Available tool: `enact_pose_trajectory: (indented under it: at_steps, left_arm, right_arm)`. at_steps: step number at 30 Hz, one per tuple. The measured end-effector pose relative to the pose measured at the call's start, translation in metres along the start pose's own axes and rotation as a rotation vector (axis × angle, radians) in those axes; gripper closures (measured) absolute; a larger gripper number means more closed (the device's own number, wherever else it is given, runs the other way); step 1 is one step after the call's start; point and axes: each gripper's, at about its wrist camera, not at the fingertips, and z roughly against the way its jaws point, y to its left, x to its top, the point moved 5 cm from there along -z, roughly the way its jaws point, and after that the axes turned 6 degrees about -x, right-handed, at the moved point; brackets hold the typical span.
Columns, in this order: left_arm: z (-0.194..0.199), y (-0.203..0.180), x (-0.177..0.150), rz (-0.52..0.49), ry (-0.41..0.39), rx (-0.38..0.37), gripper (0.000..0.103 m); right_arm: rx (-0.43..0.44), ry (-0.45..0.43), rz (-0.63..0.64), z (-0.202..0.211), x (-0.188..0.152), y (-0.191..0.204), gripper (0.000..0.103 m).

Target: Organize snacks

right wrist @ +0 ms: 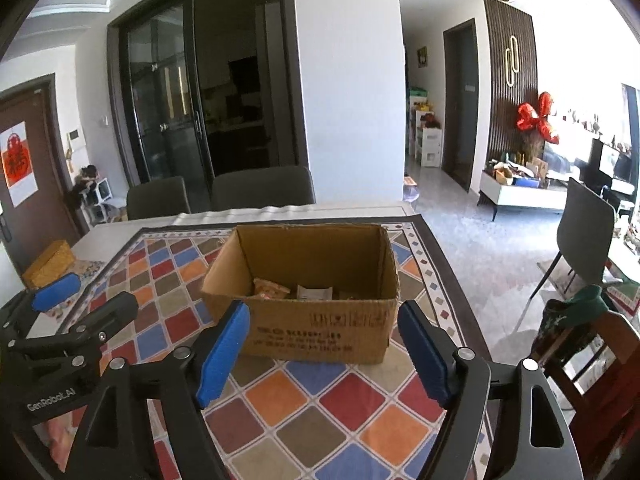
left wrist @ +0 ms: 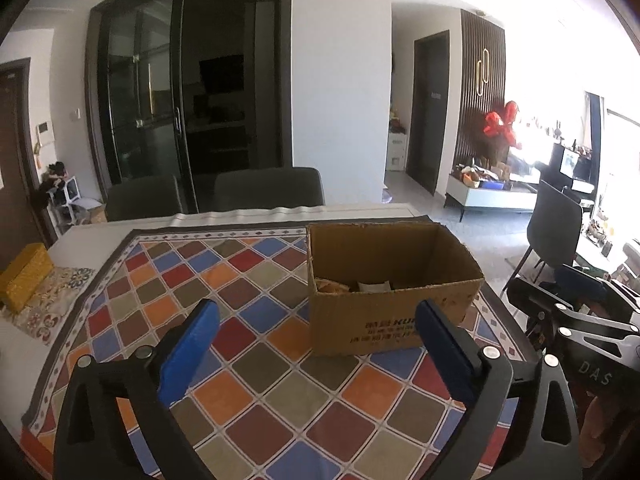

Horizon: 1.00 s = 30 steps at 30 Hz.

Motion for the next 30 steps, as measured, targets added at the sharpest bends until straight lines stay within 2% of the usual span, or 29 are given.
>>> enact_pose_trajectory:
  at_steps: [3, 18, 30]
  left_arm:
    - [0.015, -0.004, -0.005, -0.013, -0.029, 0.0, 0.0]
    - [0.064, -0.018, -0.015, -0.059, -0.122, -0.02, 0.0]
    - [0.09, -0.022, -0.021, -0.083, -0.186, 0.001, 0.0]
  right_arm:
    - [-0.012, -0.022, -0.007, 0.014, -0.007, -0.002, 0.022]
    - [-0.034, -0.108, -0.014, 0.074, -0.024, -0.012, 0.018]
    - [-0.028, -0.123, -0.011, 0.095, -0.036, -0.013, 0.017]
